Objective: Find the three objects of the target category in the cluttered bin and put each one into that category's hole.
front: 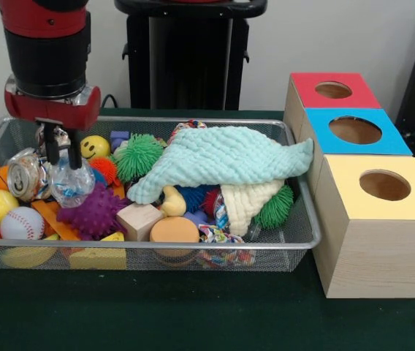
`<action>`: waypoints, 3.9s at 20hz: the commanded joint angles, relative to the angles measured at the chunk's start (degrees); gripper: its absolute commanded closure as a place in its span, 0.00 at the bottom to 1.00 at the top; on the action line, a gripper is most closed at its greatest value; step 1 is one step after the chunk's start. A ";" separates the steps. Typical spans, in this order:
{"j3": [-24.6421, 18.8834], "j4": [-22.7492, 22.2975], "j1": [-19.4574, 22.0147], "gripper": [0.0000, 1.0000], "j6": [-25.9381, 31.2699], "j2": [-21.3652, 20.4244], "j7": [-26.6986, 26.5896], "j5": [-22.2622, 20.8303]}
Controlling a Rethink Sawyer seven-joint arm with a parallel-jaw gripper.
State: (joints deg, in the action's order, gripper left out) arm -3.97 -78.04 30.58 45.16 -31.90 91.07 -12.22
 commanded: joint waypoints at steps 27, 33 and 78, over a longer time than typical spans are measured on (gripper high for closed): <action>7.49 -8.82 -10.91 1.00 6.02 -6.91 12.80 9.73; 8.40 -10.05 -11.61 1.00 4.45 -6.57 12.54 11.14; 16.17 -10.91 -24.40 1.00 7.45 -7.48 19.18 19.92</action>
State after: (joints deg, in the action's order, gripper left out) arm 12.41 -87.67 6.73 46.98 -40.05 95.35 5.54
